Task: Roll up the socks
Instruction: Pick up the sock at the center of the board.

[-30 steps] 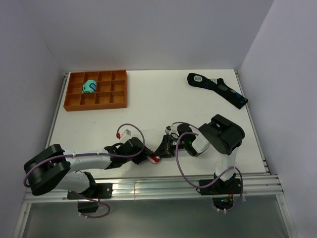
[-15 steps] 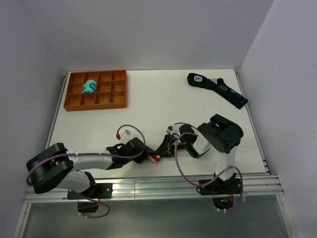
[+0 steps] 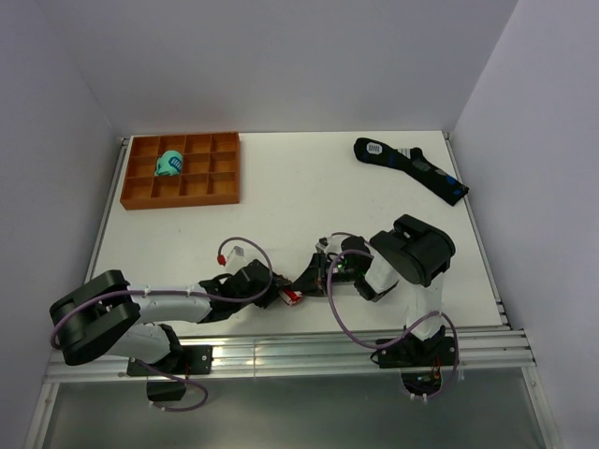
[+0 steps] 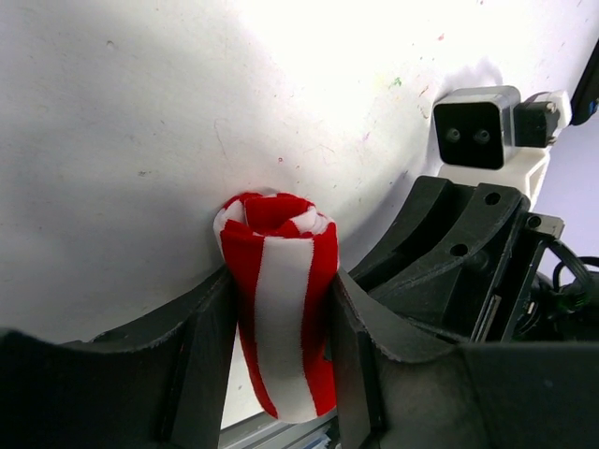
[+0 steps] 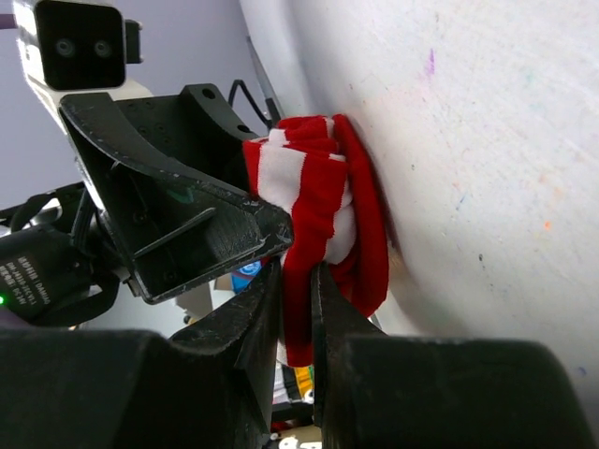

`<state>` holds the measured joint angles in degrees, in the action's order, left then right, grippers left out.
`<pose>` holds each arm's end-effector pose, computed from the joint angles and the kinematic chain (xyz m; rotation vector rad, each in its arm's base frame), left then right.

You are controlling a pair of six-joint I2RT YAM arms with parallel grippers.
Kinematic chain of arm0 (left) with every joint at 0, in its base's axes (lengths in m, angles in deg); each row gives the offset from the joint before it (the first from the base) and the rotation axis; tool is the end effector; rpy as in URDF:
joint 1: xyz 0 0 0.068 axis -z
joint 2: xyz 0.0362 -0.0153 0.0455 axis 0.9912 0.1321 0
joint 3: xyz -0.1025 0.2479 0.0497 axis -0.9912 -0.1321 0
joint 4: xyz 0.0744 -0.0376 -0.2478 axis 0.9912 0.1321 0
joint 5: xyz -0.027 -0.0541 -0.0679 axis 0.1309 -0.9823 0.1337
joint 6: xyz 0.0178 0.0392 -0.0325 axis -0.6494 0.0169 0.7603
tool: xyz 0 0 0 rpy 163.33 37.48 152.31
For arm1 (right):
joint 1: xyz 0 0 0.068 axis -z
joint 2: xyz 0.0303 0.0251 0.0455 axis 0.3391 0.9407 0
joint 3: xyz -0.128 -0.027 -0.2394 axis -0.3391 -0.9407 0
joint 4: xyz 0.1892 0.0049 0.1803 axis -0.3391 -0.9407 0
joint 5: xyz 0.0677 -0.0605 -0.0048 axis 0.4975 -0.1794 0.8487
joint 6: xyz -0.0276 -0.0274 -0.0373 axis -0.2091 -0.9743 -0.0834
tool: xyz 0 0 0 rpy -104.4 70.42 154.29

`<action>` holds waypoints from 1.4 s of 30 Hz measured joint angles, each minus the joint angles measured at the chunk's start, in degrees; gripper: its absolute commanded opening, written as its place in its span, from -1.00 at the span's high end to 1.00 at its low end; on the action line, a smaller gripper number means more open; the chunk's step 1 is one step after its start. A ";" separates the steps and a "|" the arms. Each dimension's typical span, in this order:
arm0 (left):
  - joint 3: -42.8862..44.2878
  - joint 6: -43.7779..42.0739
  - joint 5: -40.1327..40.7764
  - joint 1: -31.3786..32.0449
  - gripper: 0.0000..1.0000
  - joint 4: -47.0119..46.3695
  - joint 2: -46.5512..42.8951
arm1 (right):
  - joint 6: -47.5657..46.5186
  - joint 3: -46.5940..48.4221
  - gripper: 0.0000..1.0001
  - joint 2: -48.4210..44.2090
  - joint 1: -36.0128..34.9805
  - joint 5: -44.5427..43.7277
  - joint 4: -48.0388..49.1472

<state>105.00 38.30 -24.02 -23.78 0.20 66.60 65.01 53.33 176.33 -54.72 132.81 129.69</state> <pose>0.1285 -0.1923 0.1309 -0.9530 2.3561 -0.9694 0.1954 0.1703 0.0725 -0.1790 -2.4291 -1.8563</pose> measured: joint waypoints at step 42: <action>4.02 -5.68 4.44 0.04 0.99 16.06 -5.01 | -18.56 16.17 0.19 -15.26 2.54 -9.42 -63.28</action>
<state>109.02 32.62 -19.59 -23.73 16.26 61.60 46.45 69.50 161.07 -52.18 123.39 66.42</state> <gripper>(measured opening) 0.375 0.405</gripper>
